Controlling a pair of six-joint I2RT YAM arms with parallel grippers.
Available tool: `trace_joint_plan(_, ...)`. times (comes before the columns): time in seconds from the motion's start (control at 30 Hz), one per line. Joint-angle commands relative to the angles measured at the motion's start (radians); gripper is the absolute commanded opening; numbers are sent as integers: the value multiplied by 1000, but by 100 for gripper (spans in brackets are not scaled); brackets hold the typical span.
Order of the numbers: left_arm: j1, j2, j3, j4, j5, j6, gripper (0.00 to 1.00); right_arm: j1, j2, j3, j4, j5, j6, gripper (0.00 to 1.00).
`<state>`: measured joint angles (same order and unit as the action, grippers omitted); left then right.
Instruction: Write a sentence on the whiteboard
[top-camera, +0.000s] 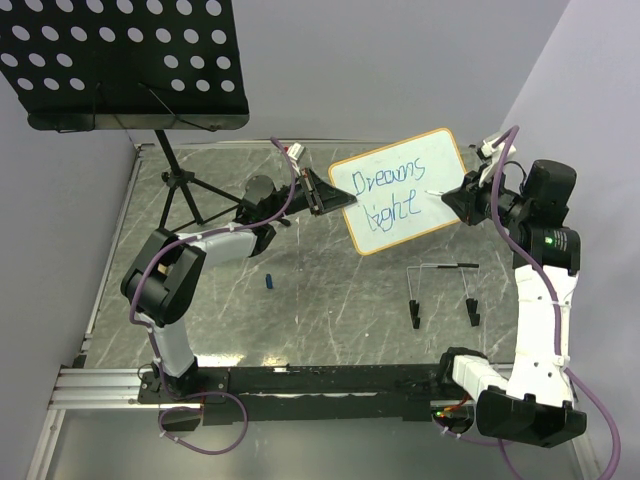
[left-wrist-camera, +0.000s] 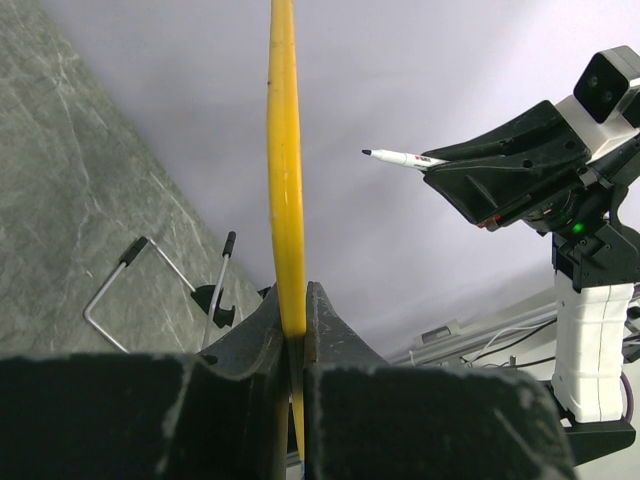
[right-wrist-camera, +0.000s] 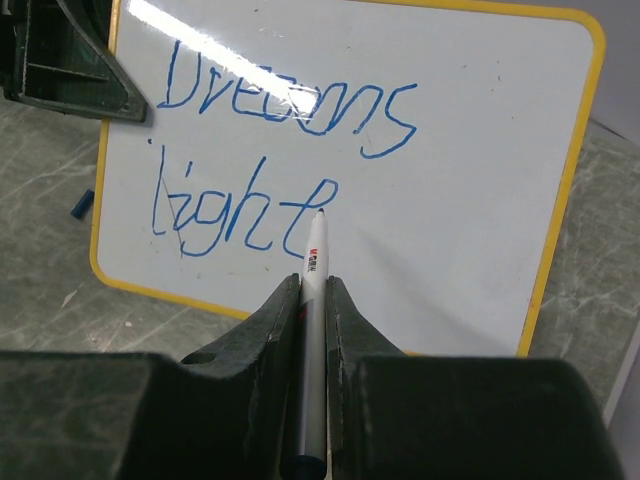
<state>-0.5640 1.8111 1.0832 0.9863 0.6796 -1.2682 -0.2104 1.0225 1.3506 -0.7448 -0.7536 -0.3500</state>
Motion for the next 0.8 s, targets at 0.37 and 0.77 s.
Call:
trace_joint_plan(0.37, 0, -73, 14, 153, 1, -3, 1, -6, -12, -7, 13, -27, -15, 0)
trace_joint_plan(0.77, 3, -75, 6, 158, 1, -5, 1, -6, -15, -13, 10, -30, -18, 0)
